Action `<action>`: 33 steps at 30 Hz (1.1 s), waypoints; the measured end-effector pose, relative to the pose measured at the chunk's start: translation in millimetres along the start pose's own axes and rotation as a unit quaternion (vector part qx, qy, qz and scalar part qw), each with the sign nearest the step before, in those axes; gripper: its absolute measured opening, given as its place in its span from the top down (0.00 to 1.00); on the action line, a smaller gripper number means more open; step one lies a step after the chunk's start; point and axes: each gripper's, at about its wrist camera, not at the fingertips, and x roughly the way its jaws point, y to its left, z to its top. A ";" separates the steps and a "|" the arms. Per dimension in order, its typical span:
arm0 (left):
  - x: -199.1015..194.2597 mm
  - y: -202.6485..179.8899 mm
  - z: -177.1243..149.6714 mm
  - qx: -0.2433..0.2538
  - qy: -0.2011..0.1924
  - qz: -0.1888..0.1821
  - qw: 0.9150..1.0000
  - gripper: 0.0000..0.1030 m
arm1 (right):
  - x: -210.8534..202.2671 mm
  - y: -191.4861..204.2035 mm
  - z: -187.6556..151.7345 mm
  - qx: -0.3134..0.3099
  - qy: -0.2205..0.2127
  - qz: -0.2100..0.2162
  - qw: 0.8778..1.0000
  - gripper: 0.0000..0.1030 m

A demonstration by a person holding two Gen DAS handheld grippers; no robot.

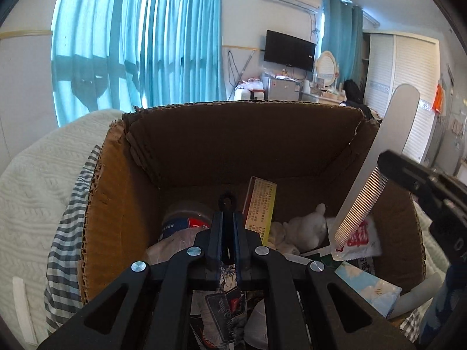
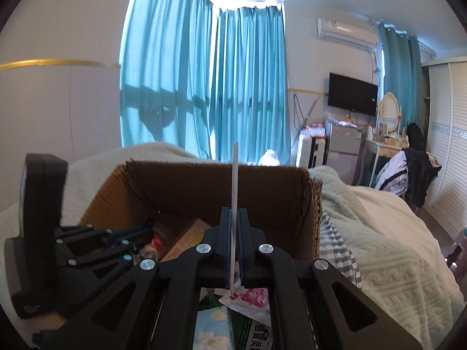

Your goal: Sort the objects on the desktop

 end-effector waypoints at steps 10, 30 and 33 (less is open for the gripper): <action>-15.1 -1.7 2.8 -0.003 -0.021 0.025 0.999 0.25 | -3.0 -1.4 0.1 -0.014 0.019 -0.035 0.999 0.79; -85.4 -0.9 30.6 0.005 -0.095 0.046 0.994 0.00 | -87.8 -16.5 33.9 0.019 -0.091 -0.090 0.992 0.01; -98.6 -1.5 33.0 0.004 -0.104 0.046 0.993 0.00 | -104.8 -17.0 37.4 0.023 -0.112 -0.102 0.988 0.00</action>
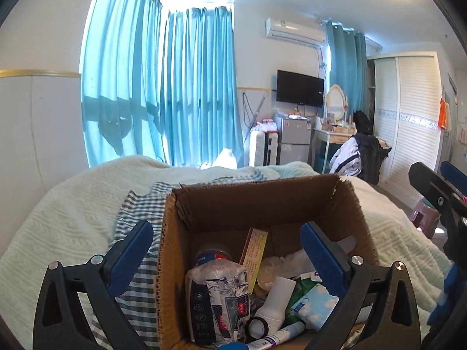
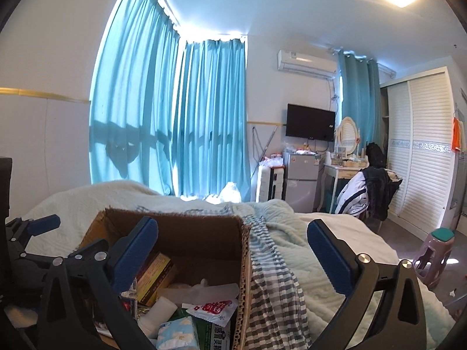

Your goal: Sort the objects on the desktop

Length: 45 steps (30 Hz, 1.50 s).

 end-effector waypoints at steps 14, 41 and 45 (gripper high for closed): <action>-74.7 2.1 21.7 -0.011 -0.046 -0.003 0.999 0.00 | -70.3 7.5 23.8 -0.026 -0.028 -0.005 0.999 0.00; -103.8 0.4 -43.1 -0.002 0.025 0.021 0.999 0.00 | -117.8 18.3 -29.8 -0.012 0.040 0.015 0.999 0.00; -93.8 5.4 -55.9 -0.004 0.038 0.024 0.999 0.00 | -108.6 19.6 -40.8 -0.020 0.055 0.014 0.998 0.00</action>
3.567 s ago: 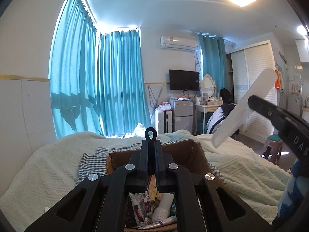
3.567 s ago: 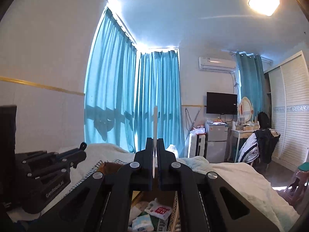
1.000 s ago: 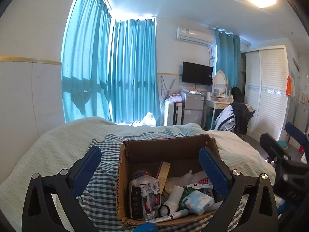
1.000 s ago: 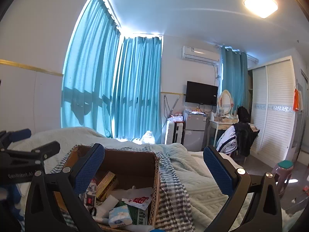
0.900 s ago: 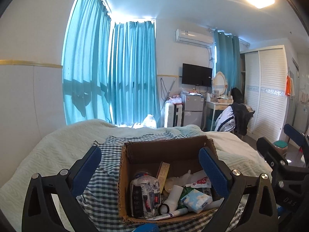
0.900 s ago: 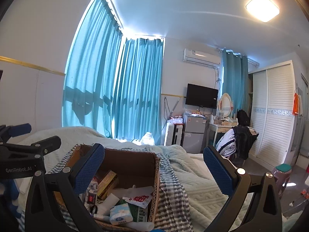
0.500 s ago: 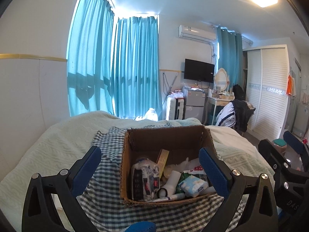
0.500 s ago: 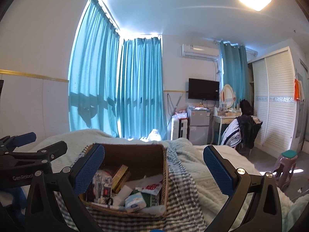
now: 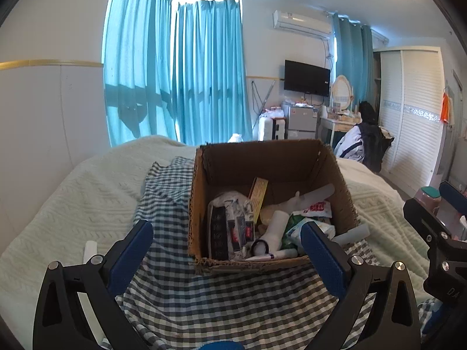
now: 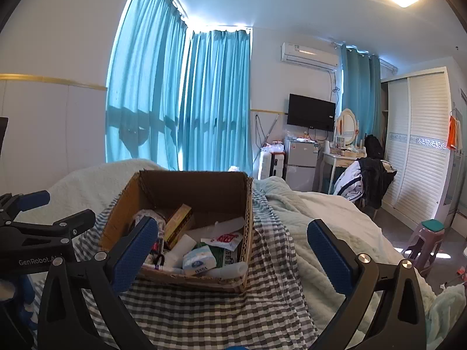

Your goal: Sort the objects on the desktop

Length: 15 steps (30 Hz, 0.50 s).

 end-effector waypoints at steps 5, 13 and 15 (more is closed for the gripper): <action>14.6 1.2 -10.2 0.009 0.017 0.003 1.000 0.00 | 21.3 8.6 -15.2 -0.011 0.030 0.002 0.999 0.00; 20.4 8.7 -13.3 0.002 0.027 0.002 1.000 0.00 | 35.0 19.6 -26.5 -0.020 0.052 0.004 0.998 0.00; 18.7 10.9 -11.9 -0.001 0.026 0.000 1.000 0.00 | 34.0 20.4 -27.1 -0.021 0.054 0.002 0.998 0.00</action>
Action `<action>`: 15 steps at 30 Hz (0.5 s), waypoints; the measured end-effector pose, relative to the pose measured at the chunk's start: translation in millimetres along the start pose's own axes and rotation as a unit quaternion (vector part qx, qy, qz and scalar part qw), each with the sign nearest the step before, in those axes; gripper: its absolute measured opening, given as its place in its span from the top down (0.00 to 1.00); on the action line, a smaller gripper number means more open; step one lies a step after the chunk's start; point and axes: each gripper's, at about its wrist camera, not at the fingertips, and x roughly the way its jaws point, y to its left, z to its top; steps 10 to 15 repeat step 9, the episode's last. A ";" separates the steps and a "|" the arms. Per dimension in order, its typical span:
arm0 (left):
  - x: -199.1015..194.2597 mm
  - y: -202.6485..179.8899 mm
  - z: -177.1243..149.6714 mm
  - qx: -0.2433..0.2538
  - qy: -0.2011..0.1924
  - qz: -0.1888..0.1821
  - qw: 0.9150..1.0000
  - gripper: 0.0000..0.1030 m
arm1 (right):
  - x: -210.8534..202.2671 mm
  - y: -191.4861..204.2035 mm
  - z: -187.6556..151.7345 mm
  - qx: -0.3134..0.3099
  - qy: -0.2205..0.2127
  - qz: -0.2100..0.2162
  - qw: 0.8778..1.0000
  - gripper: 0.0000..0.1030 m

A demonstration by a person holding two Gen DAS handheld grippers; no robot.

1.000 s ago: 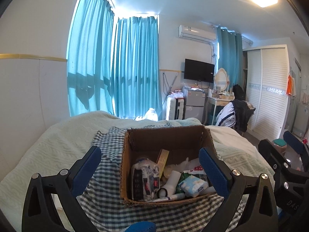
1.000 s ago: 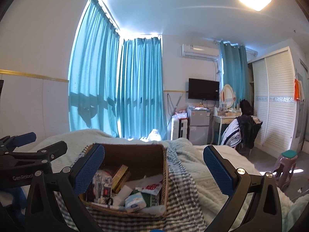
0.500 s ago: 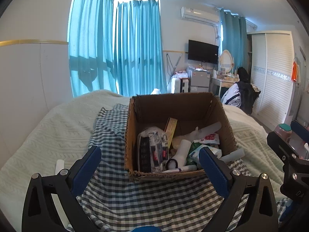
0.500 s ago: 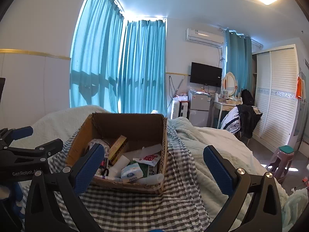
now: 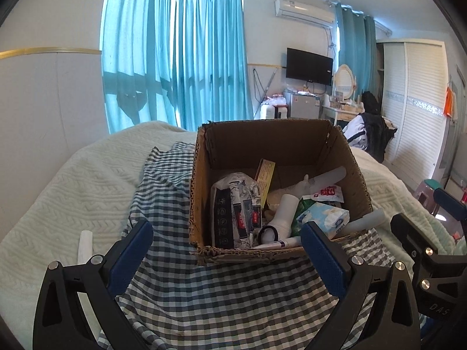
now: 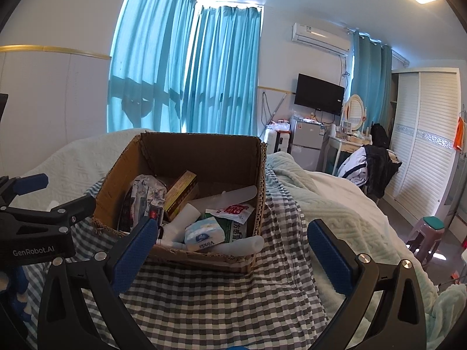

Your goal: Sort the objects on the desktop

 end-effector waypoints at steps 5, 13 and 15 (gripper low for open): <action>-5.1 3.4 2.8 -0.005 -0.007 0.004 1.000 0.00 | -3.1 -1.4 0.2 0.002 0.002 -0.003 1.000 0.00; -4.2 2.3 3.4 -0.003 -0.005 0.008 1.000 0.00 | -3.5 -1.4 0.1 0.004 0.003 -0.004 1.000 0.00; -4.2 2.3 3.4 -0.003 -0.005 0.008 1.000 0.00 | -3.5 -1.4 0.1 0.004 0.003 -0.004 1.000 0.00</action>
